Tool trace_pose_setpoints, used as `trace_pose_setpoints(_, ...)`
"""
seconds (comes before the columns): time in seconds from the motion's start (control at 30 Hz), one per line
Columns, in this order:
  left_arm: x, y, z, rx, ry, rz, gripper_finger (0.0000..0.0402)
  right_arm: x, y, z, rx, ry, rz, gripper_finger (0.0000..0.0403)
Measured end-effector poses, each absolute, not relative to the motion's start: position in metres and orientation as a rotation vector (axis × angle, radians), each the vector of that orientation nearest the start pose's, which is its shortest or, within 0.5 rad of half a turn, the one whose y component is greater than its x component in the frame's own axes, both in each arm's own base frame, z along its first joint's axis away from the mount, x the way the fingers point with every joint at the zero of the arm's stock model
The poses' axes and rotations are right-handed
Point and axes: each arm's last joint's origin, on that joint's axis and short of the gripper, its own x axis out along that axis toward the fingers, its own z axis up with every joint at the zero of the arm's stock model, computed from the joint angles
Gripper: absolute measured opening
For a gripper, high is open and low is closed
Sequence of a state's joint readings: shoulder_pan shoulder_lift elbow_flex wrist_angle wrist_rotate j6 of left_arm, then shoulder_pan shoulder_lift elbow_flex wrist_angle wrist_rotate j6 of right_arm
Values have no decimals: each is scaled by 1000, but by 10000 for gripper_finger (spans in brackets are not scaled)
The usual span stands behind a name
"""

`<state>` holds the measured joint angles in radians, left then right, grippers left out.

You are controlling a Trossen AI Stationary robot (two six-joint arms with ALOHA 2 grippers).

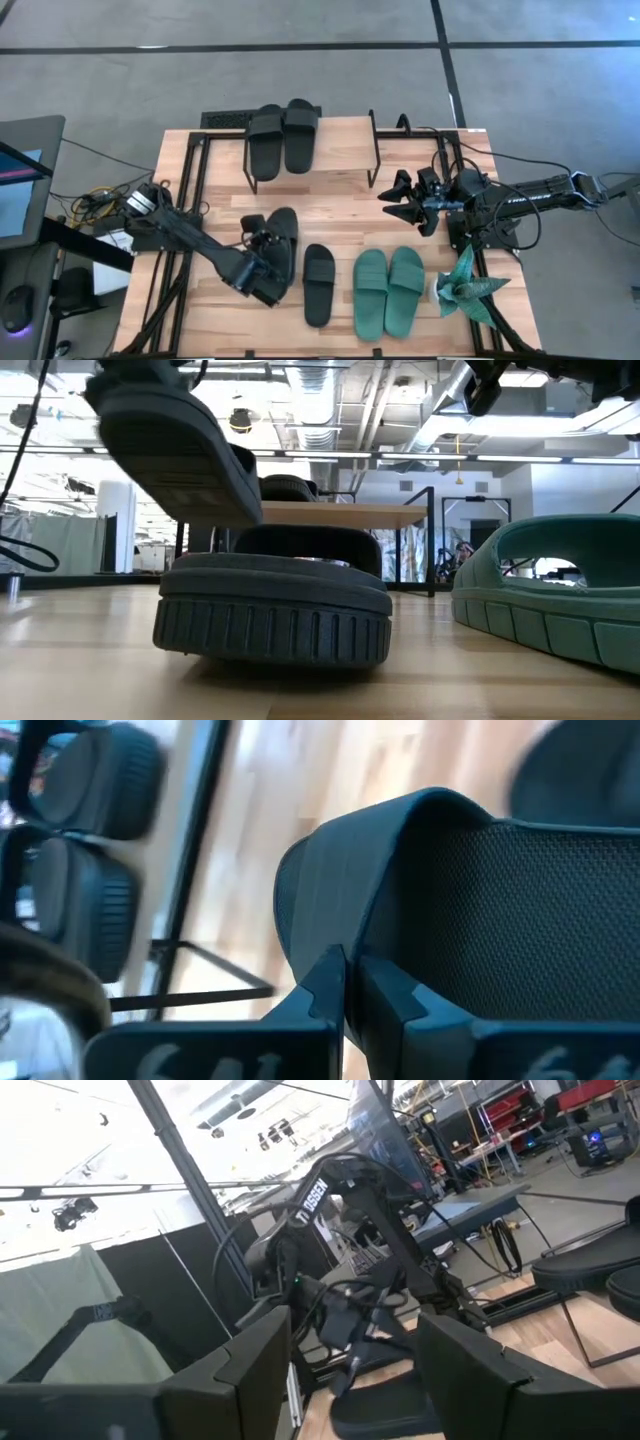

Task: Pick and place slides into the shelf
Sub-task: Put the black slipper under the shelf

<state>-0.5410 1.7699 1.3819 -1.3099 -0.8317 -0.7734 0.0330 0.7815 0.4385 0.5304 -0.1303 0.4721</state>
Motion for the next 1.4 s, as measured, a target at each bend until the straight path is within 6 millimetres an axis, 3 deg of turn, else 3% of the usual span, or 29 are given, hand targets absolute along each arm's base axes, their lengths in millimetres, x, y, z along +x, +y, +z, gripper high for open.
trace_pose_setpoints(0.17,282,-122,234,451,1110,722,0,178,10,281,460,-144,206,201)
trace_pose_setpoints(0.37,281,-97,209,538,1210,733,0,178,10,281,463,-144,208,201)
trace_pose_setpoints(0.67,277,-72,173,480,1283,740,2,178,10,281,468,-143,208,201)
trace_pose_setpoints(1.03,277,-73,167,452,1241,751,50,178,10,281,468,-136,205,201)
trace_pose_setpoints(1.4,275,-64,163,434,1295,759,138,179,10,278,469,-113,198,201)
